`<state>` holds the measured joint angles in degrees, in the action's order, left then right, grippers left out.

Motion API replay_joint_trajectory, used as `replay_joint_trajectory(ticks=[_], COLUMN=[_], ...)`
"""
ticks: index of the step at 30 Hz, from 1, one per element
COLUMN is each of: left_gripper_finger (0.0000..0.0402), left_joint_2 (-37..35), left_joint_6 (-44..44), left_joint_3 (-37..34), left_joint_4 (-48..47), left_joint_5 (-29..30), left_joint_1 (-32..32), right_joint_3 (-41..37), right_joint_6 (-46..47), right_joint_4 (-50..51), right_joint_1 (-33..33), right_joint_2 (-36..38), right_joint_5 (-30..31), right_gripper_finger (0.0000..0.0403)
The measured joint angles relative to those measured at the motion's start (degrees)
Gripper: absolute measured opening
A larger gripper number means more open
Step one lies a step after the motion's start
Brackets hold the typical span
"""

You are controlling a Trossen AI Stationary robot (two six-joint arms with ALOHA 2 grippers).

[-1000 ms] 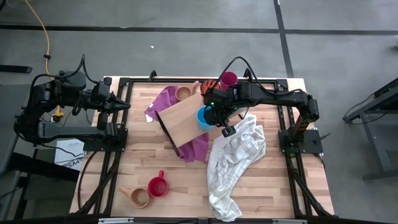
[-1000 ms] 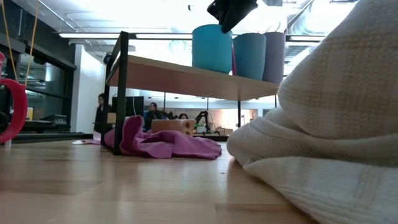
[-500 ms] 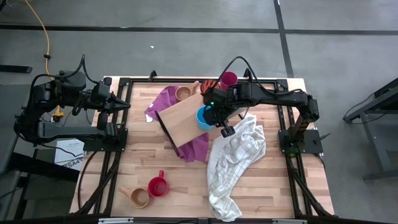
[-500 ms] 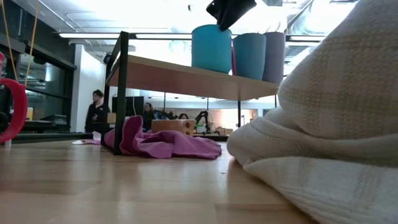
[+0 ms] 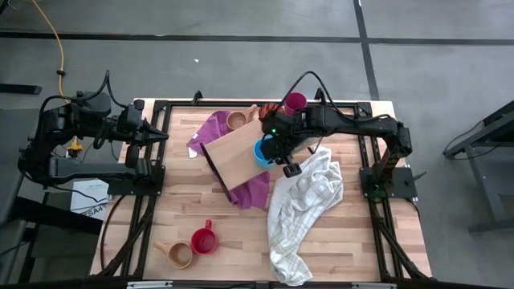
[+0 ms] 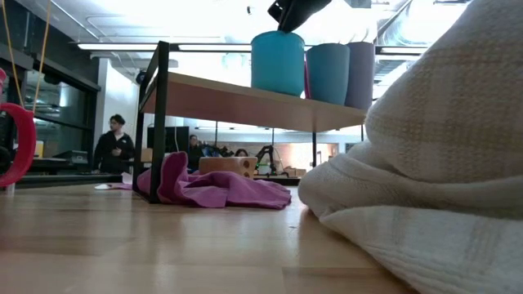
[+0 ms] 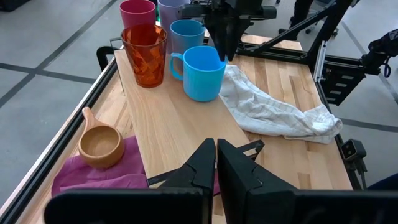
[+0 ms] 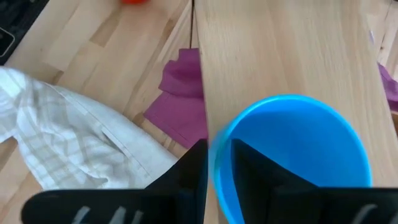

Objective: Stack small to large cups/mugs on shelf
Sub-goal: Put the light blue mug on the shelf, then put the red mug on the shelf

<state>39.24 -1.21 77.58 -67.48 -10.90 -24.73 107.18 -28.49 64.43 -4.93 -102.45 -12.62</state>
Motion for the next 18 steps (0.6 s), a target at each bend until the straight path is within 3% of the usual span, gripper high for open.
replay_joint_trajectory(ticks=[10,18], left_gripper_finger=[0.0005,0.0005], left_joint_2=[0.0,0.0], left_joint_6=[-0.9,-1.4], left_joint_3=[0.0,0.0], left_joint_4=[0.0,0.0], left_joint_5=[0.0,-1.9], left_joint_1=[0.0,0.0], right_joint_3=[5.1,13.2], right_joint_6=[2.1,8.5], right_joint_4=[-0.5,-4.5], right_joint_1=[-1.6,-2.6], right_joint_2=[-0.1,-0.1], right_joint_5=[-2.1,-9.7], right_gripper_finger=[0.006,0.006])
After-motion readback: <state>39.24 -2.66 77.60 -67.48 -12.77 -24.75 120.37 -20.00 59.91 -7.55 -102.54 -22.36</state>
